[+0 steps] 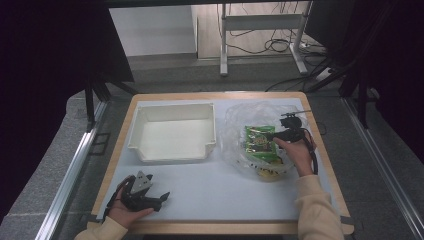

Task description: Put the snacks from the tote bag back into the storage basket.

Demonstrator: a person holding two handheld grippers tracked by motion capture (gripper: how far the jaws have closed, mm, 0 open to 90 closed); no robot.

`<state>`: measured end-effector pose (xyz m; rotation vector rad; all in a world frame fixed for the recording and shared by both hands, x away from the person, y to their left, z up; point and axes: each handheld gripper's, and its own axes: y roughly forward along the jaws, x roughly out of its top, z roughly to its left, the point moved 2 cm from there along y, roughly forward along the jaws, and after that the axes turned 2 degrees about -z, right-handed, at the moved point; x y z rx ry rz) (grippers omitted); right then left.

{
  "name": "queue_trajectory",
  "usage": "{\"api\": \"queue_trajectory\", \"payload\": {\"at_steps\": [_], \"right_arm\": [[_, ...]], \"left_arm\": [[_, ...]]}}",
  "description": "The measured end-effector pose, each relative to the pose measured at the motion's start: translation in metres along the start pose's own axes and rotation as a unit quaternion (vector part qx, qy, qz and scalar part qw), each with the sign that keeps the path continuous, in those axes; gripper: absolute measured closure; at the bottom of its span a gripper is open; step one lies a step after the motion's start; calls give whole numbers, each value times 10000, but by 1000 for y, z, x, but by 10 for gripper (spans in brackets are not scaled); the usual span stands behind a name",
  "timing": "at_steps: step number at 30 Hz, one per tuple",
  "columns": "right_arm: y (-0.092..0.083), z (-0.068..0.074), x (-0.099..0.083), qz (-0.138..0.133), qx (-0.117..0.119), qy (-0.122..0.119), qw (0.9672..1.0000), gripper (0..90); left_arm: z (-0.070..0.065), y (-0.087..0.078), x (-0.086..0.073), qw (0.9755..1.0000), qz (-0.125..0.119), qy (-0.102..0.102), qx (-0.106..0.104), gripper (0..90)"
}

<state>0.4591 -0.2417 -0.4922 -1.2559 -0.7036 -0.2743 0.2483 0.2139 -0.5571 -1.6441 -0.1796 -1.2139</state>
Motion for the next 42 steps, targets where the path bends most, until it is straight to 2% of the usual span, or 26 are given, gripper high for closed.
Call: {"api": "queue_trajectory", "payload": {"at_steps": [19,31,42], "right_arm": [[7,1,-4,239,-112,67,9996,483],[13,1,-6,414,-353,145,9984,534],[16,2,-8,479,-383,227,9979,615]], "left_arm": [[0,-1,0,10000,37,52,-13,127],[0,-1,0,10000,7,45,-23,128],[0,-2,0,10000,-13,65,-39,128]]}}
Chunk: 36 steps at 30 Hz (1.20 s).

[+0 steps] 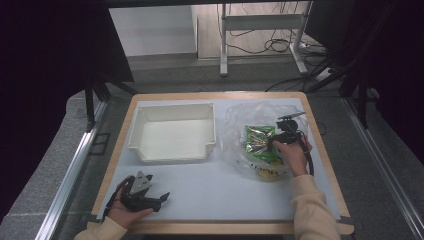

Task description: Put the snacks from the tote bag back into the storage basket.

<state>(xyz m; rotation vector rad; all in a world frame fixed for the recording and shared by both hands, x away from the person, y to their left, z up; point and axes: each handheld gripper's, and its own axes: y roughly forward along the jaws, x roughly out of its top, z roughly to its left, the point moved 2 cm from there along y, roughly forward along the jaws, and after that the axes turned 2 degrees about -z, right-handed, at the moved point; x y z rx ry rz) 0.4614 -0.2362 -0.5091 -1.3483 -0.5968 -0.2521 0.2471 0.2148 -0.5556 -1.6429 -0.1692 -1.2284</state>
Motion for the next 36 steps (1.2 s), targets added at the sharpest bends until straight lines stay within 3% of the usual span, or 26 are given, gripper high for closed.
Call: {"api": "queue_trajectory", "payload": {"at_steps": [12,26,36], "right_arm": [[3,11,-2,-8,-228,82,9997,732],[3,10,-3,-10,-150,193,9997,801],[2,13,-3,-112,-282,142,9994,862]], "left_arm": [[0,-3,1,10000,-60,23,-14,128],[-1,-3,1,10000,-49,32,-12,128],[0,-3,1,10000,-57,30,-12,128]]}}
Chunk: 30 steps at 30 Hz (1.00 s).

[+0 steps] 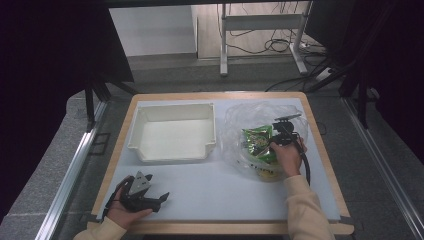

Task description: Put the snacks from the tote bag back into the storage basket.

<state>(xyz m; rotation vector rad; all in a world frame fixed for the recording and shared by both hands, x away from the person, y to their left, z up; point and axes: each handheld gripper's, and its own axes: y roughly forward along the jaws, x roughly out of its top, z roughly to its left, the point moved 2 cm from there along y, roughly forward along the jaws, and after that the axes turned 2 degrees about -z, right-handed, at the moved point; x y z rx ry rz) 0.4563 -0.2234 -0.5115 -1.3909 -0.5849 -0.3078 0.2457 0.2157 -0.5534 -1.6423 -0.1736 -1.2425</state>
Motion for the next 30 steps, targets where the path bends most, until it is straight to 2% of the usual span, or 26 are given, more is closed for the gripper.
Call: {"api": "queue_trajectory", "payload": {"at_steps": [8,18,27,30], "right_arm": [[-1,0,0,-85,45,-49,9999,886],[-3,3,1,-152,286,-60,9995,897],[-18,5,5,-399,400,-123,9983,899],[-25,4,7,-552,331,-151,9978,900]], "left_arm": [[0,0,0,10000,9,-4,1,128],[1,-1,0,10000,-8,-20,5,128],[1,-1,0,10000,-14,-20,11,128],[1,-1,0,10000,-11,-24,10,128]]}}
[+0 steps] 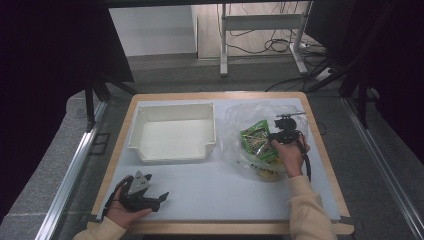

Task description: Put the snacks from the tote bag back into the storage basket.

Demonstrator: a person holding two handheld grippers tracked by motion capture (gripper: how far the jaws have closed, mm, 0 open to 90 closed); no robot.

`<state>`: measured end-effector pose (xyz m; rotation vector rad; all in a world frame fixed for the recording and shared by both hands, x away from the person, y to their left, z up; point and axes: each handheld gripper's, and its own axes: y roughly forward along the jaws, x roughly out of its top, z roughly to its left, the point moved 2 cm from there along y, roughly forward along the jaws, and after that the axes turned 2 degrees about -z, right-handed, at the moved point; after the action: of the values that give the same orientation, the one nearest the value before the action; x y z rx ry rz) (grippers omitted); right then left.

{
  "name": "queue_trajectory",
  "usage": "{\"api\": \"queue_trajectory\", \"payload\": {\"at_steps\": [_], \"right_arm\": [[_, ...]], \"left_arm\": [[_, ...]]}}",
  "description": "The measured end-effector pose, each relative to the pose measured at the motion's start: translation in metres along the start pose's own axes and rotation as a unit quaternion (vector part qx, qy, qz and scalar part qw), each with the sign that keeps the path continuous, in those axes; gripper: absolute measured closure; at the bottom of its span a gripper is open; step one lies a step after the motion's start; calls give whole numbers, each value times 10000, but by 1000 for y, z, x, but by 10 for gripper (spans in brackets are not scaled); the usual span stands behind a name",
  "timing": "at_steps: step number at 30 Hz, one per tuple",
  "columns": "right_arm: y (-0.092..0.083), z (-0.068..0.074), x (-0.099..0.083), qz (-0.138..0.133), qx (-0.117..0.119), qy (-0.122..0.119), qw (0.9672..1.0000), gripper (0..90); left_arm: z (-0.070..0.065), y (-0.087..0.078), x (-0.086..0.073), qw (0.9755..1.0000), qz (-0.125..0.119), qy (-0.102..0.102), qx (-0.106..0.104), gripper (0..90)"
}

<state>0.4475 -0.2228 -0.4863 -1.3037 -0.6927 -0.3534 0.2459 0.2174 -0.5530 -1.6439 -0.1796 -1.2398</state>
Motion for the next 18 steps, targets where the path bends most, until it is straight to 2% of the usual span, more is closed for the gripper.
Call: {"api": "queue_trajectory", "payload": {"at_steps": [10,18], "right_arm": [[-11,-11,3,-167,36,75,9998,900],[-21,-15,6,-411,94,154,9990,900]], "left_arm": [[0,0,0,10000,5,0,-5,128],[0,0,0,10000,7,1,-3,128]]}}
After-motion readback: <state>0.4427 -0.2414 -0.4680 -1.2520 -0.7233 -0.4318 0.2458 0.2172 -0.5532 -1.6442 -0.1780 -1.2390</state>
